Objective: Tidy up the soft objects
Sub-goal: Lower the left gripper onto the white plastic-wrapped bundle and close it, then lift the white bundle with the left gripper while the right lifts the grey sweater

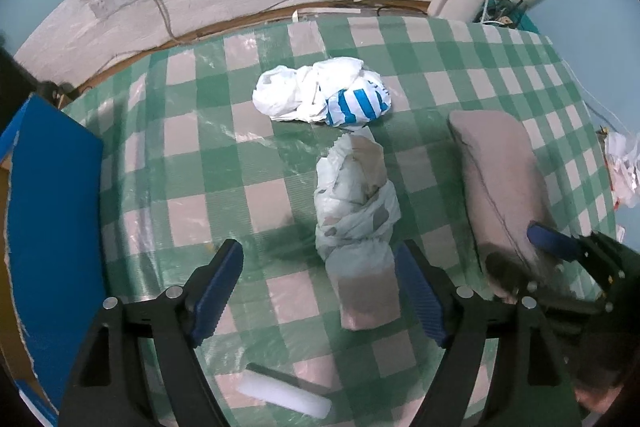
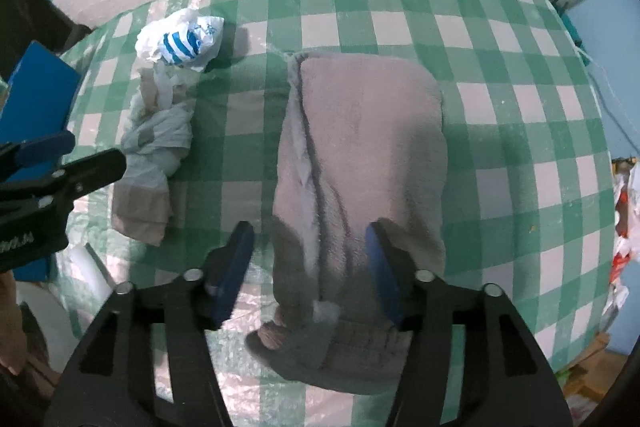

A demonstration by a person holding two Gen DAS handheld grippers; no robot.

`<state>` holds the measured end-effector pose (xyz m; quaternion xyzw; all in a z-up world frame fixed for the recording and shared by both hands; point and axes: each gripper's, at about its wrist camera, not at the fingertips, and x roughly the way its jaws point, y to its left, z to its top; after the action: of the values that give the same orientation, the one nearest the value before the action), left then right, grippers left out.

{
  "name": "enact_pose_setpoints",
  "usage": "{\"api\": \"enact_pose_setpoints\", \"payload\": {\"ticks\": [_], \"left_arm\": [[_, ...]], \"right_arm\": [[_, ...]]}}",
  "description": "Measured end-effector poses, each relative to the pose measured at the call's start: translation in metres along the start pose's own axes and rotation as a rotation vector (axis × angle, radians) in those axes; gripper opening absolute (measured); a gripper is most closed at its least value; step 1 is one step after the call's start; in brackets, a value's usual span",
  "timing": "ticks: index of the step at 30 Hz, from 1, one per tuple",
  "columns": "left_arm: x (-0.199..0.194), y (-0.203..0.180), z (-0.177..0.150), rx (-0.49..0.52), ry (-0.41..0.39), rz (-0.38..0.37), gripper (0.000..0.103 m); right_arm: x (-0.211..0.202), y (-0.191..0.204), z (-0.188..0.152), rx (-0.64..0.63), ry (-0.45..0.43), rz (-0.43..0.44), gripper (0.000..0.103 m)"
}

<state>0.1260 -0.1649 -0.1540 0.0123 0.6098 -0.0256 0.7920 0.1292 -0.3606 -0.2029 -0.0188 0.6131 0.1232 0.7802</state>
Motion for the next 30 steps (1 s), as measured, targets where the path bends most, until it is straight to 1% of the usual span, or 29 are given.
{"api": "enact_pose_setpoints", "payload": {"ticks": [2,5,9,13,16,18,19,20,21,22,23,24,25,26,30], "left_arm": [[0.006,-0.001,0.003,-0.02,0.013,-0.002,0.08],[0.015,-0.001,0.006,-0.045,0.033,-0.007,0.081],[0.028,-0.002,0.01,-0.049,0.054,0.013,0.081],[0.039,-0.002,0.011,-0.073,0.079,-0.015,0.082],[0.041,-0.006,0.012,-0.07,0.081,-0.017,0.082],[0.043,-0.009,0.012,-0.058,0.082,-0.016,0.082],[0.044,-0.011,0.012,-0.053,0.084,-0.014,0.081],[0.046,-0.012,0.011,-0.049,0.085,-0.013,0.081],[0.047,-0.013,0.009,-0.044,0.088,-0.012,0.078],[0.049,-0.014,0.008,-0.038,0.092,-0.011,0.067],[0.051,-0.015,0.006,-0.032,0.092,-0.013,0.063],[0.052,-0.016,0.004,-0.025,0.09,-0.011,0.053],[0.053,-0.017,0.003,-0.019,0.089,-0.011,0.049],[0.051,-0.018,0.002,-0.01,0.08,0.002,0.049],[0.045,-0.023,-0.001,0.014,0.063,-0.016,0.044]], "right_arm": [[0.001,0.003,0.0,-0.011,-0.005,-0.033,0.066],[0.005,0.007,0.002,-0.02,-0.002,-0.065,0.067],[0.016,0.01,-0.003,-0.038,0.015,-0.106,0.067],[0.021,0.013,-0.005,-0.044,0.013,-0.109,0.067],[0.021,0.01,-0.006,-0.038,0.008,-0.096,0.066],[0.019,0.003,-0.008,-0.025,0.002,-0.092,0.056],[0.018,0.001,-0.009,-0.018,0.0,-0.082,0.052],[0.017,-0.003,-0.011,-0.01,-0.002,-0.073,0.043],[0.016,-0.007,-0.012,-0.004,-0.005,-0.065,0.034],[0.016,-0.01,-0.011,0.001,-0.008,-0.056,0.029],[0.015,-0.013,-0.01,0.008,-0.009,-0.047,0.021],[0.014,-0.014,-0.01,0.012,-0.012,-0.045,0.018],[0.013,-0.015,-0.009,0.009,-0.014,-0.047,0.017],[0.012,-0.015,-0.009,0.006,-0.015,-0.048,0.015],[0.007,-0.014,-0.007,-0.005,-0.023,-0.051,0.013]]}}
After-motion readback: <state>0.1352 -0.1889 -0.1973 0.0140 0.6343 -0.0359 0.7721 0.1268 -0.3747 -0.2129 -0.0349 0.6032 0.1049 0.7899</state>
